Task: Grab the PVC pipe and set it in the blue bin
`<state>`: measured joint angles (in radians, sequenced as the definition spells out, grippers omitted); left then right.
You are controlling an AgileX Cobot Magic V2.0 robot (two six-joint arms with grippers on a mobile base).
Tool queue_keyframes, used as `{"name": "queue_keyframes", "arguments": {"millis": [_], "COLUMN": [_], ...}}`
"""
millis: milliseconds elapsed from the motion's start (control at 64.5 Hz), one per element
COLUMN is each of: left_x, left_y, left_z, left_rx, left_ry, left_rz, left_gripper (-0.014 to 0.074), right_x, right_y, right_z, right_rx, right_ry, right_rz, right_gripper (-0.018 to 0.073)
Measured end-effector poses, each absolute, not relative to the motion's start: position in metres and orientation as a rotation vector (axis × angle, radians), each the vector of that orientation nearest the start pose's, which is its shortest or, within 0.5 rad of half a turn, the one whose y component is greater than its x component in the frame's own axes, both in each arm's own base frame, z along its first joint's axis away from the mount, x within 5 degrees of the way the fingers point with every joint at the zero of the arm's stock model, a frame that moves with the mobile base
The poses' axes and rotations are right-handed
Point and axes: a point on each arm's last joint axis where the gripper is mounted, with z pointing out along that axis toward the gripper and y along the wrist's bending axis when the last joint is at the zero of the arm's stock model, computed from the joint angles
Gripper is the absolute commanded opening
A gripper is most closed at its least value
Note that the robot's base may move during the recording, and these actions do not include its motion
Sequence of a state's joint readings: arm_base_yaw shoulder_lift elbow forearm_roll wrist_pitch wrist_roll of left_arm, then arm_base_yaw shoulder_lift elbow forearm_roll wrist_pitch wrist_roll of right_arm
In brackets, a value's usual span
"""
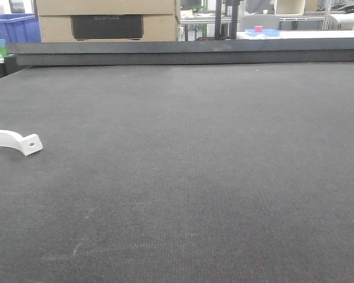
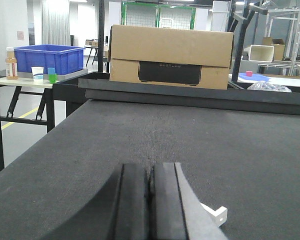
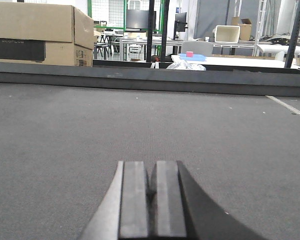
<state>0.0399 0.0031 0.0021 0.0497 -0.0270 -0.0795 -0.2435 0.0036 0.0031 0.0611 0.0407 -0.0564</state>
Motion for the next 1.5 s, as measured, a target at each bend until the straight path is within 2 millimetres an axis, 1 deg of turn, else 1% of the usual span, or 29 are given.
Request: {"name": "queue_keyframes", "arguments": {"millis": [728, 930, 1116, 1193, 1240, 1379, 1426, 1503], "left_x": [0.056, 0.056, 0.056, 0.054, 0.053, 0.041, 0.04, 0.042], "left_y": [0.002, 0.002, 0.002, 0.002, 0.002, 0.003, 0.003, 0.004], "left_z": [0.215, 0.215, 0.22, 0.227, 0.234, 0.273, 0.286, 0.307], "left_rx": [-0.05, -0.05, -0.046, -0.047, -0.049, -0.048, -0.044, -0.04], "left_ry": [1.461, 1.461, 1.405, 1.403, 1.418, 1.427, 1.445, 1.491], "left_rz": [0.007, 0.007, 0.005, 0.006, 0.008, 0.027, 0.041, 0.065], "left_gripper": [-0.0111, -0.0111, -0.0111, -0.0111, -0.0111, -0.0111, -0.0111, -0.0111], "right_x": [0.055, 0.055, 0.055, 0.055, 0.054, 0.047, 0.046, 0.05], "right_y": [-0.013, -0.014, -0.014, -0.014, -0.013, -0.011, -0.011, -0.012], "right_z": [0.208, 0.211, 0.212, 0.213, 0.218, 0.251, 0.262, 0.272], "right_rx": [0.188, 0.185, 0.187, 0.193, 0.193, 0.185, 0.183, 0.186], "right_ry": [1.522, 1.489, 1.475, 1.487, 1.495, 1.449, 1.437, 1.468], "right_rz": [-0.188, -0.192, -0.19, -0.184, -0.18, -0.179, -0.18, -0.177], "right_gripper": [-0.0167, -0.0167, -0.0167, -0.0167, -0.0167, -0.0167, -0.0167, -0.0167]}}
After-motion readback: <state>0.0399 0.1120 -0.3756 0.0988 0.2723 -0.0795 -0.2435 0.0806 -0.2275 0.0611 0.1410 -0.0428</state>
